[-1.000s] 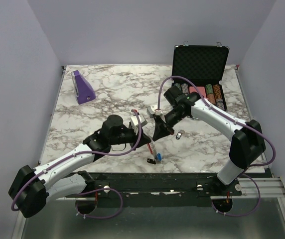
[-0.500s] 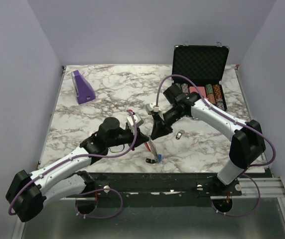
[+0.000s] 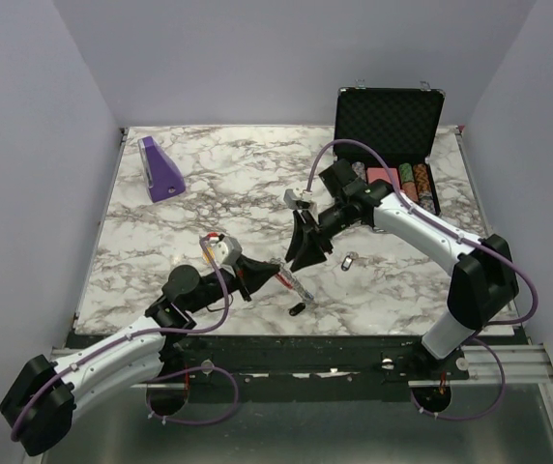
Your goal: Put the keys on the keyring
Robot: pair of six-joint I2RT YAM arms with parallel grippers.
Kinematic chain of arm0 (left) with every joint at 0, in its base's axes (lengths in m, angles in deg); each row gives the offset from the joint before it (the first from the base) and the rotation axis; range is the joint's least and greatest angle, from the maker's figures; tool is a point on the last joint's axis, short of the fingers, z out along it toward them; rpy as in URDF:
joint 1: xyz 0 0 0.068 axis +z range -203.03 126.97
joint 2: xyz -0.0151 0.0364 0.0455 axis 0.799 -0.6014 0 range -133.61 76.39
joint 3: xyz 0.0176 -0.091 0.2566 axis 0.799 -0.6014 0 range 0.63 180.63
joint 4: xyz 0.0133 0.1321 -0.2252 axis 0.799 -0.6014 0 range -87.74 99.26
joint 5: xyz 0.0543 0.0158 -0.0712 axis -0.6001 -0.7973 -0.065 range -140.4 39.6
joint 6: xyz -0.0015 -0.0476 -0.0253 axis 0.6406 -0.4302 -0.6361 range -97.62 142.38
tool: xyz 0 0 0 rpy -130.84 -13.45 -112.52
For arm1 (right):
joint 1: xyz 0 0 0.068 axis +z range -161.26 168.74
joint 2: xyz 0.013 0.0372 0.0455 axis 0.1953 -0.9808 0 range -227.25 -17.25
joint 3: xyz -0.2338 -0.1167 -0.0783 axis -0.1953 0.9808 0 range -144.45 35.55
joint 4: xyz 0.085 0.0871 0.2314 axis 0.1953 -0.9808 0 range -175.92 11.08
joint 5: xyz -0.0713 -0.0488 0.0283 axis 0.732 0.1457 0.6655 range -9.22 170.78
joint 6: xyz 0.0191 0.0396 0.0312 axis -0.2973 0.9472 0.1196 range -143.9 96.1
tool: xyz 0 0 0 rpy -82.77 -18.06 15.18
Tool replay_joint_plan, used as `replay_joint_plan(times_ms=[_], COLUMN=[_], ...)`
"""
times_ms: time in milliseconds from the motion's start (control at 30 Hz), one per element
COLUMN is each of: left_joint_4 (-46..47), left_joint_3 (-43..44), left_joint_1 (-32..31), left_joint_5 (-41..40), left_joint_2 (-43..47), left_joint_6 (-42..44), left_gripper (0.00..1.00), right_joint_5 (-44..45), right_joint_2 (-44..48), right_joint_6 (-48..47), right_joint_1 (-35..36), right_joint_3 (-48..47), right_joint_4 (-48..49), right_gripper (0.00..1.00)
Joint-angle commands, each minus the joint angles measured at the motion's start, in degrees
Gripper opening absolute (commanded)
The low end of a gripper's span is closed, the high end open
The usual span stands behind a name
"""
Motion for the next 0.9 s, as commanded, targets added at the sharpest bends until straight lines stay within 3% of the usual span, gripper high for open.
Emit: replay_joint_plan(times_ms=[0,567,867], left_joint_4=[14.9,16.4,17.1], left_joint_3=[-0.5,0.0,0.1], left_joint_1=[-0.2,-0.2,-0.2], left_joint_5=[-1.8,-1.0,-0.7], left_joint_2=[-1.1,-3.7,-4.2], left_joint_6=[-3.8,-4.7,-5.3], left_gripper=[0.0,0.0,0.0], right_joint_5=[-3.5,-7.5,-8.3], right_joint_2=[1.6,3.5,3.1], right_joint_6=[8.0,11.8,15.4], right_joint_1=[-0.3,-2.2,-2.4], right_joint_3=[1.7,2.5,4.3], right_joint_4=[7.3,10.2,13.7], right_gripper=[0.44,0.41,0.34])
